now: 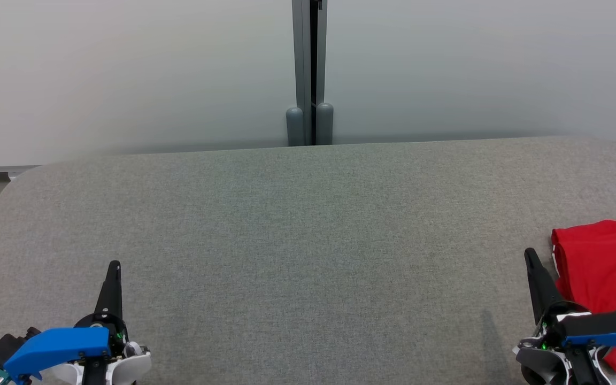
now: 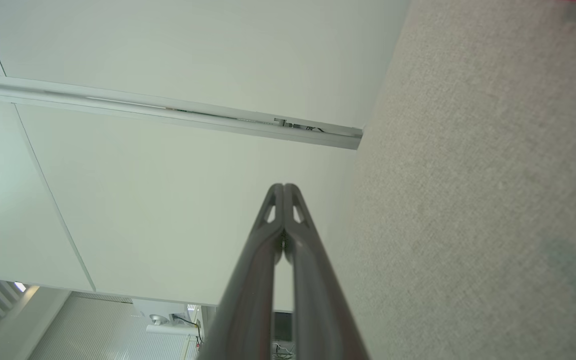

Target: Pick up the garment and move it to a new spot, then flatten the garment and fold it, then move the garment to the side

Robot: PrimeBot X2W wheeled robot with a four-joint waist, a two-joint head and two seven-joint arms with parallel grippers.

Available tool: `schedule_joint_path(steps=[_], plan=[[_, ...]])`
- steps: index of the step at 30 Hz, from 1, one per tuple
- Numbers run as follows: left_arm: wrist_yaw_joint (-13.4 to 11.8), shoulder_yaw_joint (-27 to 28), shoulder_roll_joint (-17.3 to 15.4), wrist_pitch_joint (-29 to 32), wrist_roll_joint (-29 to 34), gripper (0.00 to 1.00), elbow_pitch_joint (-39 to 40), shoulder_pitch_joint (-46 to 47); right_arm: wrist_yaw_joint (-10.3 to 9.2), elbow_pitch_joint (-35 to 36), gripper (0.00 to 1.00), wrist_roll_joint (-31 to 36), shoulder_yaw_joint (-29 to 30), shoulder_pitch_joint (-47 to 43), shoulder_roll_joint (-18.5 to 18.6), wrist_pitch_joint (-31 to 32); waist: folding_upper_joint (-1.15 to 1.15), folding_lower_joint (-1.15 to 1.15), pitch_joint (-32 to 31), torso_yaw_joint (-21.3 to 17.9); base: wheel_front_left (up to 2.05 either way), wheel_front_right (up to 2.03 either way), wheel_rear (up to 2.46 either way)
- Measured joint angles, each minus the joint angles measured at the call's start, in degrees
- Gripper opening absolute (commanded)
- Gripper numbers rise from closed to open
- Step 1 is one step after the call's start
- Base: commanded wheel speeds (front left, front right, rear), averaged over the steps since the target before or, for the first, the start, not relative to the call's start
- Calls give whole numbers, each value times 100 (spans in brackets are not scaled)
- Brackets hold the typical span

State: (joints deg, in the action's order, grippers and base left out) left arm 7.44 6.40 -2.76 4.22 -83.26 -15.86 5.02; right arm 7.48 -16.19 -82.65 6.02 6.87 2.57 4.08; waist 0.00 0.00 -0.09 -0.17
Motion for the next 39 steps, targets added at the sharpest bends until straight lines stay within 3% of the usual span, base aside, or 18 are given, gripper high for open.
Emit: schedule_joint_path(steps=[23, 39], plan=[[0, 10, -3, 229, -894, 0, 171, 93, 0, 214, 0, -954, 46, -27, 9, 241, 0, 0, 27, 17, 0, 0, 0], [0, 11, -4, 232, -905, 0, 175, 94, 0, 216, 0, -969, 48, -31, 10, 242, 0, 0, 27, 17, 0, 0, 0]])
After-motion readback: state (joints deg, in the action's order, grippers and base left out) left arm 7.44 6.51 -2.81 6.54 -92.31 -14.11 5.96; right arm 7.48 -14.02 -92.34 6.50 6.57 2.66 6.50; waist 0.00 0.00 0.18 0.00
